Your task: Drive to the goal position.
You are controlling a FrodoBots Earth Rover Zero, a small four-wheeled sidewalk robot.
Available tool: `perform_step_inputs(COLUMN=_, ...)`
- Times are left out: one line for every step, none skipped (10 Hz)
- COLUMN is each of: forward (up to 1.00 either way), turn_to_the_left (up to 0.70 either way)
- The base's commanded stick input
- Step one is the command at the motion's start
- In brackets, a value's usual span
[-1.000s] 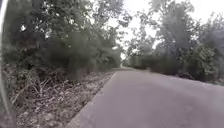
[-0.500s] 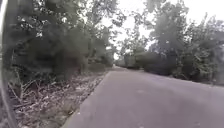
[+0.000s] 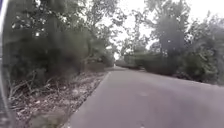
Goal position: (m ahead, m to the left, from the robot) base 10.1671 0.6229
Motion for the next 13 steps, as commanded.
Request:
perform_step_inputs(forward=0.7, turn_to_the_left=0.01)
perform_step_inputs(forward=0.7, turn_to_the_left=0.01)
perform_step_inputs(forward=0.7, turn_to_the_left=0.01)
perform_step_inputs(forward=0.7, turn_to_the_left=0.01)
perform_step_inputs(forward=0.7, turn_to_the_left=0.01)
perform_step_inputs(forward=0.7, turn_to_the_left=0.01)
perform_step_inputs(forward=0.7, turn_to_the_left=0.01)
perform_step_inputs(forward=0.7, turn_to_the_left=0.01)
perform_step_inputs(forward=0.7, turn_to_the_left=0.01)
perform_step_inputs(forward=0.7, turn_to_the_left=0.01)
perform_step_inputs(forward=0.7, turn_to_the_left=0.01)
perform_step_inputs(forward=0.7, turn_to_the_left=0.01)
perform_step_inputs(forward=0.7, turn_to_the_left=0.01)
